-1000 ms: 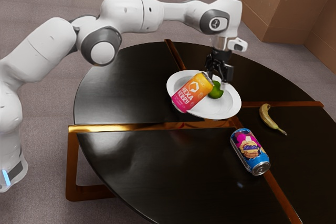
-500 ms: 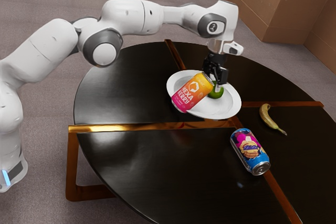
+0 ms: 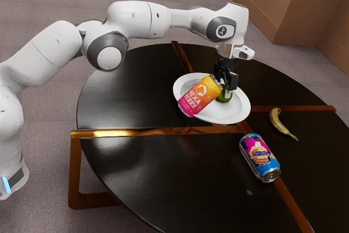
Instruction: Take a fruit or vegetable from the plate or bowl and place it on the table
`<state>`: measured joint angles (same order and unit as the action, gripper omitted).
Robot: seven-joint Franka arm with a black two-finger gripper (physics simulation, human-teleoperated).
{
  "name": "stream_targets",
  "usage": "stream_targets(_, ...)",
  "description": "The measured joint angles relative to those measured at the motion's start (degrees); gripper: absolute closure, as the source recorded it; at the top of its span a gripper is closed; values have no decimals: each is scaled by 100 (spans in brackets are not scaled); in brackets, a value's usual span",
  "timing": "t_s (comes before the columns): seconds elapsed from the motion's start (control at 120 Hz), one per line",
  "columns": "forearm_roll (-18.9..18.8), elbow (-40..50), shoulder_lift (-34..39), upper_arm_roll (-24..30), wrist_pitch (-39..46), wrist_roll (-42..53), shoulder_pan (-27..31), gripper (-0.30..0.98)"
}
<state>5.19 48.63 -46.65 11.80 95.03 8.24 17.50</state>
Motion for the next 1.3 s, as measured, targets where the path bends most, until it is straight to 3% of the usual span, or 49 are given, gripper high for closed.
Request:
stream_targets(0.5, 0, 0, -154, -3, 138, 73, -8, 0)
stream_targets(0.658, -9, -1, -157, -1, 169, 35, -23, 26)
stream_targets(0.908, -54, -163, -157, -4, 200, -31, -21, 32)
stream_targets(1.117, -253, -771, -116, -8, 205, -65, 41, 31)
stream_targets(1.3, -504, -1194, -55, -296, 207, -10, 545, 29)
